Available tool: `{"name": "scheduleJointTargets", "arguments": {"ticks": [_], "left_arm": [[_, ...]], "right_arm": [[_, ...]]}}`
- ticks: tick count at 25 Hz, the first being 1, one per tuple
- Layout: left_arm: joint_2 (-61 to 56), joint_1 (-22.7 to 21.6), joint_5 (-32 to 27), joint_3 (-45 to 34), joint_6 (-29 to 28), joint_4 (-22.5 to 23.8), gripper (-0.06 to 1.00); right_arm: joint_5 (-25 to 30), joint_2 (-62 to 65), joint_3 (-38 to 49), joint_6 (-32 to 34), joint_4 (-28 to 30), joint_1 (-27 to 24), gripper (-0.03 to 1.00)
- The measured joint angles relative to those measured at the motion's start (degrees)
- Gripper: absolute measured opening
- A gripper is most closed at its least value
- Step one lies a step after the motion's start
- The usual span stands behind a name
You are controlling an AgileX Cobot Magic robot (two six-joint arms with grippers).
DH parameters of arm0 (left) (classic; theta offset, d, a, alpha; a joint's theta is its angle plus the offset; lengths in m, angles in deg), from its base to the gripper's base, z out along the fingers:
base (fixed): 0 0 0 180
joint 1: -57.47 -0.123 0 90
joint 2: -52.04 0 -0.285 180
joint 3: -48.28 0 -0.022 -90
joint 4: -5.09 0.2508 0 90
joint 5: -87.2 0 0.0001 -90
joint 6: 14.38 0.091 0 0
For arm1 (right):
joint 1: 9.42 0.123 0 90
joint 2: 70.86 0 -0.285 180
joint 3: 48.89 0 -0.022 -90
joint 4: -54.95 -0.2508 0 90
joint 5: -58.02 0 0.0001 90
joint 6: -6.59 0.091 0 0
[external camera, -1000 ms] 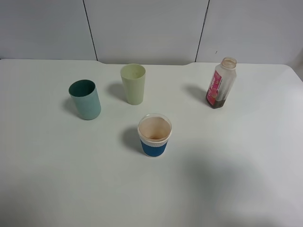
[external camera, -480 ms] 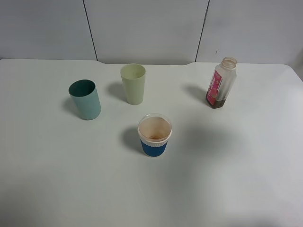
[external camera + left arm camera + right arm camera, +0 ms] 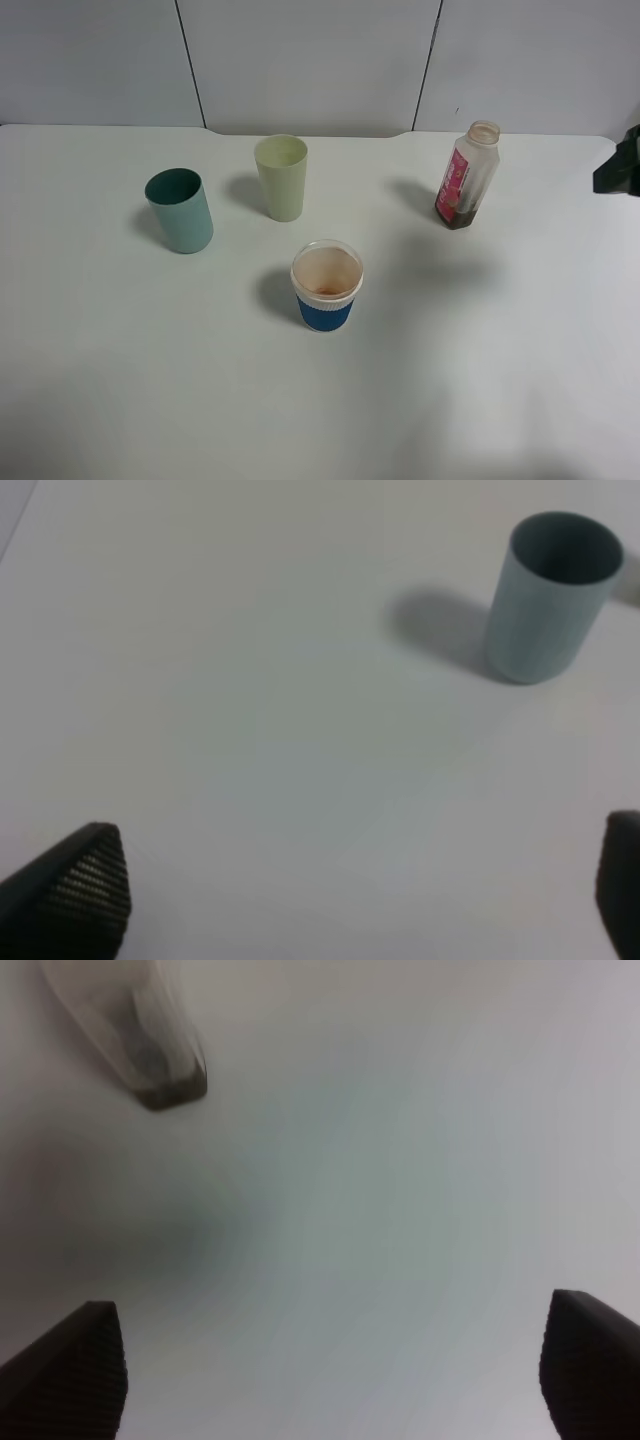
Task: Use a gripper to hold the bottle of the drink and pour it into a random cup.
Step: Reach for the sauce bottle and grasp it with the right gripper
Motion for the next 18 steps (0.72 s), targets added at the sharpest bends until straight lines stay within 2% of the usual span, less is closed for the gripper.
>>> {"name": "scheduleJointTargets", "arguments": {"ticks": [4, 11, 18], "left_arm": [[0.0, 0.0, 0.0, 0.0, 0.0, 0.0, 0.93], [0.0, 0.0, 0.0, 0.0, 0.0, 0.0, 0.93], [0.0, 0.0, 0.0, 0.0, 0.0, 0.0, 0.93]], "right_arm": [[-7.32, -3.84, 4.12, 0.0, 0.41, 0.0, 0.81], [-23.24, -10.03, 10.34, 0.0, 1.59, 0.0, 0.81], [-33.94, -19.35, 11.36, 0.0, 2.05, 0.0, 0.81]]}}
